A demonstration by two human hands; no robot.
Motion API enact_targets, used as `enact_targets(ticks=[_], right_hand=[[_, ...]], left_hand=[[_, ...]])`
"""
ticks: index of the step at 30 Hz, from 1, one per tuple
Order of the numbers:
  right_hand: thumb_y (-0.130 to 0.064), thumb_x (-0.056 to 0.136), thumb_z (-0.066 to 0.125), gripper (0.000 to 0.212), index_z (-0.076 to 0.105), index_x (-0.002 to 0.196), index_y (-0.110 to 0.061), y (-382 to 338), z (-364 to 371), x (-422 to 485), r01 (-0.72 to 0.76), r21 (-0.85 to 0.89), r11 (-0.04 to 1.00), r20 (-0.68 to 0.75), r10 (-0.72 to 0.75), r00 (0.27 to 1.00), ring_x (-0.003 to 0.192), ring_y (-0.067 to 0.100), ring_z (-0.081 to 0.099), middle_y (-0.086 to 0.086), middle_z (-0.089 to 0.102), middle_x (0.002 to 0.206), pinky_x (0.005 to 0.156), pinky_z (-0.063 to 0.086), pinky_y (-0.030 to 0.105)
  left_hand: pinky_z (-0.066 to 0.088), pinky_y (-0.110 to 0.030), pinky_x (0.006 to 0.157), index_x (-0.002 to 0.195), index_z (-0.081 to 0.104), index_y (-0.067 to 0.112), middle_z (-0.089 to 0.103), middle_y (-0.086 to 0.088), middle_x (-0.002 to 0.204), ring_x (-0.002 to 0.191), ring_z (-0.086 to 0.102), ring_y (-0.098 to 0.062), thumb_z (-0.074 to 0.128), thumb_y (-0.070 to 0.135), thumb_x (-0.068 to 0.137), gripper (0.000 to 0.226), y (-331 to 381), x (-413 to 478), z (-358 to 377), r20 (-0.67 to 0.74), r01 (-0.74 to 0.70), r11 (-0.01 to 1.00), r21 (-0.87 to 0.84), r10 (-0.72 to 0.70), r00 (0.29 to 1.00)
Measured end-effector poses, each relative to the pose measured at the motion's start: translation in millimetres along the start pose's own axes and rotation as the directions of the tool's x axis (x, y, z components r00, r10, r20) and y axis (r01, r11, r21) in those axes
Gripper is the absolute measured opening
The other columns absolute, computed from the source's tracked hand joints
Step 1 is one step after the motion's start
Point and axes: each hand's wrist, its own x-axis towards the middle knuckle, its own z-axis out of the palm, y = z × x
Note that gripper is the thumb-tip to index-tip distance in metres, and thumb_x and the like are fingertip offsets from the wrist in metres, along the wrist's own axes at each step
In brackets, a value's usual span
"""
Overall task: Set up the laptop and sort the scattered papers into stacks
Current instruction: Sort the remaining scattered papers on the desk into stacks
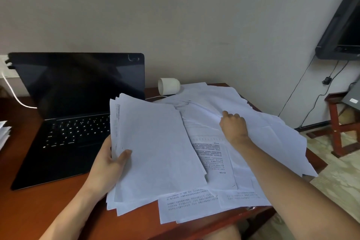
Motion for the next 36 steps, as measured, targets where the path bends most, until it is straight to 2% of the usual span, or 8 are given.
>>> enact_targets(ticks=[3, 11, 18, 21, 26, 29, 32, 36], right_hand=[[0.013, 0.06, 0.078, 0.041, 0.066, 0.097, 0.002, -6.9, -1.6, -6.6, 0.017, -0.039, 0.999, -0.006, -0.017, 1.0, 0.059, 0.033, 0.065, 0.015, 0.065, 0.064, 0.053, 0.048, 0.034], [0.016, 0.052, 0.079, 0.04, 0.068, 0.086, -0.002, 1.2, -7.1, -17.4, 0.044, 0.114, 0.993, -0.299, -0.008, 0.954, 0.049, 0.031, 0.057, 0.011, 0.058, 0.053, 0.049, 0.045, 0.033], [0.004, 0.089, 0.062, 0.026, 0.068, 0.112, -0.007, -5.5, -53.2, -48.8, 0.138, 0.486, 0.863, -0.452, 0.113, 0.885, 0.083, 0.034, 0.066, 0.01, 0.071, 0.097, 0.07, 0.055, 0.041], [-0.005, 0.095, 0.059, 0.025, 0.067, 0.117, -0.011, -26.4, -81.9, -72.8, 0.167, 0.622, 0.765, -0.395, 0.122, 0.911, 0.093, 0.031, 0.067, 0.007, 0.071, 0.107, 0.077, 0.055, 0.042], [-0.015, 0.092, 0.066, 0.024, 0.07, 0.116, -0.02, -82.7, -107.6, -119.9, 0.21, 0.791, 0.574, -0.182, -0.107, 0.978, 0.092, 0.014, 0.069, -0.005, 0.074, 0.104, 0.081, 0.055, 0.032], [-0.029, 0.093, 0.07, 0.023, 0.073, 0.115, -0.023, -106.5, -113.3, -139.4, 0.01, 0.935, 0.354, 0.085, -0.251, 0.964, 0.092, -0.002, 0.067, -0.012, 0.074, 0.101, 0.072, 0.053, 0.015], [-0.036, 0.095, 0.066, 0.019, 0.072, 0.111, -0.028, -108.8, -108.7, -144.9, -0.162, 0.97, 0.182, 0.214, -0.322, 0.922, 0.102, -0.001, 0.066, -0.012, 0.074, 0.107, 0.079, 0.054, 0.017], [-0.024, 0.095, 0.065, 0.012, 0.074, 0.103, -0.023, -87.6, -95.3, -129.3, -0.176, 0.977, 0.119, 0.187, -0.087, 0.978, 0.105, 0.009, 0.068, -0.008, 0.075, 0.105, 0.098, 0.052, 0.031]], left_hand=[[0.059, -0.049, 0.098, 0.144, 0.049, 0.037, 0.07, 0.011, 0.128, 0.116, 0.07, -0.017, 0.066, 0.019, 0.101, 0.049, -0.2, -0.7, -0.5, 0.003, 0.0, 1.0, 0.004, 0.0, 1.0], [0.058, -0.05, 0.1, 0.145, 0.048, 0.035, 0.069, 0.01, 0.129, 0.116, 0.069, -0.017, 0.066, 0.019, 0.101, 0.05, -1.0, 1.1, -2.2, 0.004, 0.0, 1.0, 0.008, 0.0, 1.0], [0.057, -0.048, 0.1, 0.146, 0.047, 0.032, 0.067, 0.011, 0.128, 0.116, 0.068, -0.016, 0.065, 0.02, 0.101, 0.049, 0.5, 0.2, -0.1, -0.01, 0.002, 1.0, 0.024, -0.002, 1.0], [0.057, -0.042, 0.098, 0.146, 0.047, 0.03, 0.066, 0.011, 0.127, 0.117, 0.066, -0.016, 0.065, 0.018, 0.102, 0.049, 2.3, -1.0, 1.2, -0.017, -0.002, 1.0, 0.024, 0.002, 1.0], [0.056, -0.045, 0.1, 0.146, 0.048, 0.03, 0.066, 0.01, 0.131, 0.119, 0.065, -0.017, 0.064, 0.018, 0.102, 0.049, 2.3, -0.9, -0.5, -0.008, -0.005, 1.0, 0.027, 0.006, 1.0], [0.057, -0.045, 0.099, 0.144, 0.049, 0.03, 0.066, 0.009, 0.13, 0.118, 0.066, -0.017, 0.065, 0.019, 0.102, 0.047, 1.1, -0.2, -1.8, -0.006, 0.0, 1.0, 0.012, 0.0, 1.0], [0.057, -0.038, 0.093, 0.143, 0.05, 0.029, 0.067, 0.009, 0.127, 0.115, 0.067, -0.016, 0.065, 0.019, 0.102, 0.045, 0.8, -0.3, -1.0, -0.007, -0.007, 1.0, -0.006, 0.007, 1.0], [0.057, -0.04, 0.096, 0.144, 0.048, 0.029, 0.065, 0.01, 0.128, 0.116, 0.066, -0.014, 0.065, 0.019, 0.102, 0.047, 0.6, -0.3, -0.8, -0.005, -0.015, 1.0, -0.005, 0.015, 1.0]])
